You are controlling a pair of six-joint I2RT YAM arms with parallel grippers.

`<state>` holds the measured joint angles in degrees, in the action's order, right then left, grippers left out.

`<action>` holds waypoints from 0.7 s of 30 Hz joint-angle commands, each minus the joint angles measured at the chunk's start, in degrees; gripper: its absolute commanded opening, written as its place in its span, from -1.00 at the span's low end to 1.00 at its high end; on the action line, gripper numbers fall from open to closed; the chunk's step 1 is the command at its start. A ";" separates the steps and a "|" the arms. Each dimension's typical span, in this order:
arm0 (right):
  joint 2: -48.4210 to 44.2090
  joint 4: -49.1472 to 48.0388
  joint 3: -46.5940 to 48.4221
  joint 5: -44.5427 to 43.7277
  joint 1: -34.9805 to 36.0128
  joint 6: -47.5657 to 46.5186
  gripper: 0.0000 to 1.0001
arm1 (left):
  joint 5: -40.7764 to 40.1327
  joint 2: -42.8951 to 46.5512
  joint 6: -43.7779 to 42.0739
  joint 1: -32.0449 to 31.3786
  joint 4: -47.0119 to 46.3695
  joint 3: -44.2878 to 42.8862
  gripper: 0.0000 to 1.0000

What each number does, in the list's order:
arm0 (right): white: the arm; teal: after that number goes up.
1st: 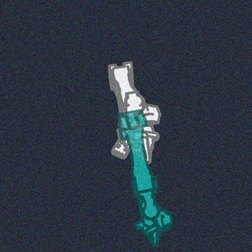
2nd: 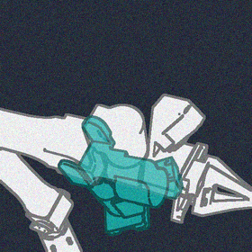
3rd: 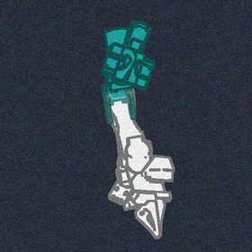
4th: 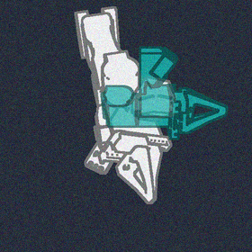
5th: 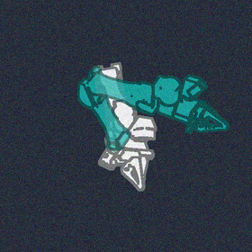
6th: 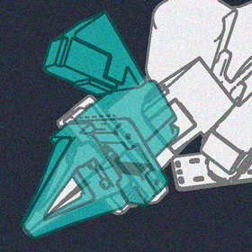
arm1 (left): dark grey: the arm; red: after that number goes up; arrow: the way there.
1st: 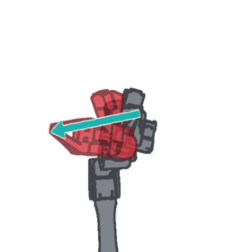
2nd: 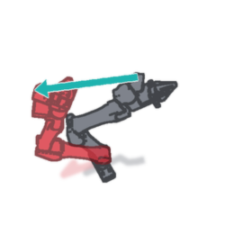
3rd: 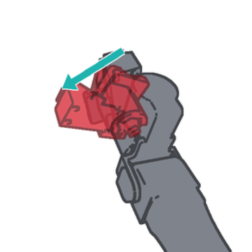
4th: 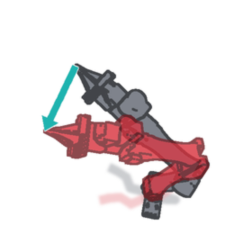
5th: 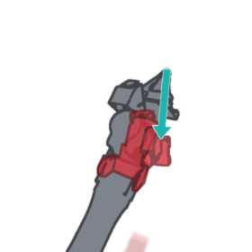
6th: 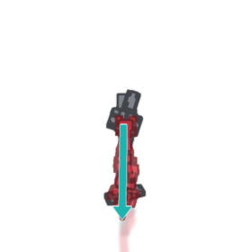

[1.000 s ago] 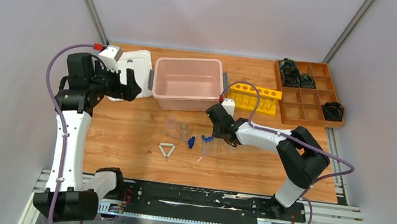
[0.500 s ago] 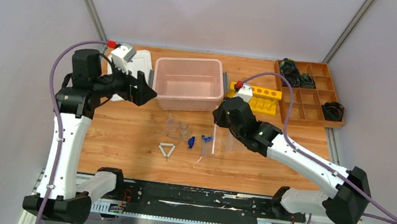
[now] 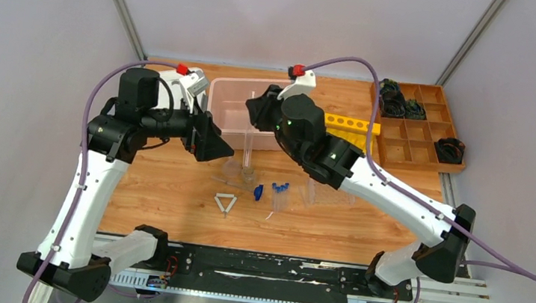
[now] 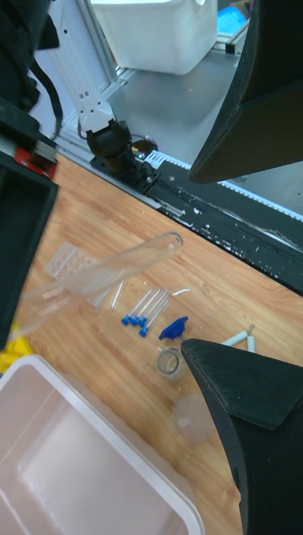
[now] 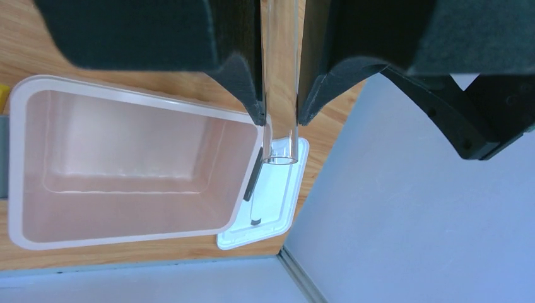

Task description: Organize the chemistry lab equipment

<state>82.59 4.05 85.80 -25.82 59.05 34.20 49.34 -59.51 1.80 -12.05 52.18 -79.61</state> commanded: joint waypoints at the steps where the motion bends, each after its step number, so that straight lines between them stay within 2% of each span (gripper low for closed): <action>1: 2.13 -3.58 3.19 -2.42 3.25 -3.55 -1.00 | 3.04 -1.29 1.45 -1.51 0.66 -0.50 1.00; 6: 2.54 -7.45 4.05 -3.26 4.93 -4.91 -1.00 | 3.45 -3.46 1.03 -2.50 0.73 0.25 0.99; 9: 2.28 -8.72 3.63 -3.61 5.28 -5.06 -1.00 | 3.57 -4.34 0.94 -2.69 0.73 0.33 0.91; 18: 1.22 -12.01 1.63 -3.50 5.55 -3.70 -1.00 | 6.67 -5.89 2.53 -3.23 -1.33 0.27 0.62; 21: 1.05 -13.02 1.07 -4.46 5.72 -3.04 -1.00 | 7.04 -5.36 5.58 -3.41 -5.67 1.59 0.41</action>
<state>85.47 -4.93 87.37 -27.68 63.72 30.28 53.54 -65.10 3.40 -14.76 51.35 -79.02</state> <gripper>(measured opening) 0.261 0.763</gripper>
